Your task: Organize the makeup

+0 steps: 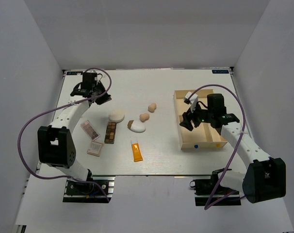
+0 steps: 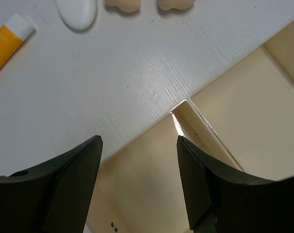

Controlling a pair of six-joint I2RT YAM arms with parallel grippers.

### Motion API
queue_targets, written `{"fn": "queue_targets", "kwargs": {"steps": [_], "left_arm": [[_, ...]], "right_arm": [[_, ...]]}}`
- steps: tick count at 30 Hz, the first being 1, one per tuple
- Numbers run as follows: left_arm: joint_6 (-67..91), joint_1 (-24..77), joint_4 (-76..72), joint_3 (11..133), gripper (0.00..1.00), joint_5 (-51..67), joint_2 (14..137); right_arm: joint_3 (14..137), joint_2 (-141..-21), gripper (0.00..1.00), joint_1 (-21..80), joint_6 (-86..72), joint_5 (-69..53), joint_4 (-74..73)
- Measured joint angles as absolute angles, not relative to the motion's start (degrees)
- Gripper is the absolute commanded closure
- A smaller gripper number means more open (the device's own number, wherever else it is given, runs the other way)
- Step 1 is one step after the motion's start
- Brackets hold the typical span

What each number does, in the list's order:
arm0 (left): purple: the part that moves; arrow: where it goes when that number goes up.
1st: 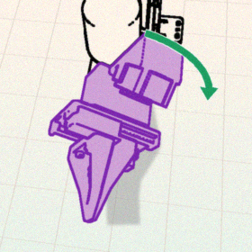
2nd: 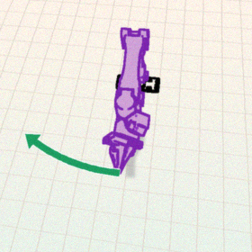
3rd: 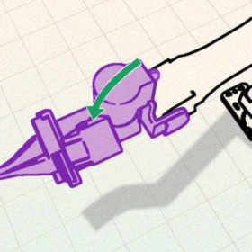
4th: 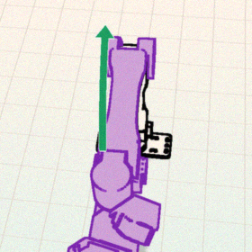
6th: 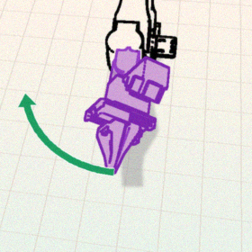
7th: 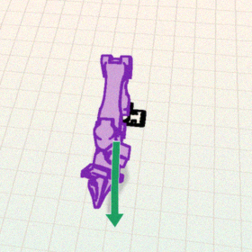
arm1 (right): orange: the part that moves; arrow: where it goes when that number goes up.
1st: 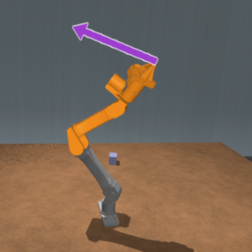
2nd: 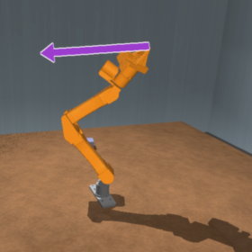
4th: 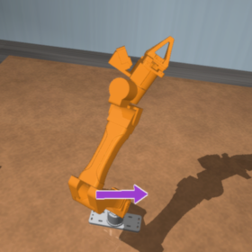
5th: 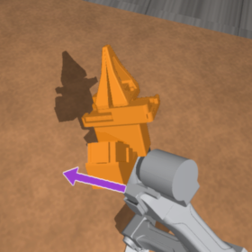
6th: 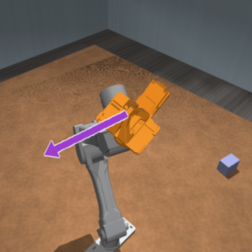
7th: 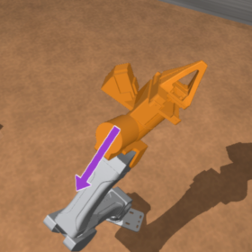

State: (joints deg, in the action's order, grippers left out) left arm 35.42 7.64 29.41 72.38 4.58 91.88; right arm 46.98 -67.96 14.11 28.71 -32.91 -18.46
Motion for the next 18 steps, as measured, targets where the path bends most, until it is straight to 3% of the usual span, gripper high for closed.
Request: {"fn": "queue_targets", "kwargs": {"steps": [3, 4, 5, 8, 18], "left_arm": [[35.62, 7.88, 28.71, 72.38, 0.96, 4.97, 90.21], [35.62, 7.99, 28.93, 72.38, 0.89, 4.75, 90.3], [35.55, 8.08, 29.5, 72.36, 0.74, 4.32, 90.67], [35.24, 8.12, 31.48, 72.1, 0.53, 2.31, 92.49], [34.94, 8.1, 36.84, 71.64, 0.47, -2.98, 101.86]], "right_arm": [[46.98, -67.96, 0.25, 13.54, 27.16, -31.53, -16.88], [46.98, -67.96, 0.23, 13.47, 26.89, -31.33, -16.58], [46.98, -67.96, 0.21, 13.43, 26.68, -31.09, -16.29], [46.98, -67.96, 0.19, 13.21, 26.06, -30.7, -16.05], [46.96, -67.96, 0.19, 12.53, 25.85, -30.09, -16.08]]}}
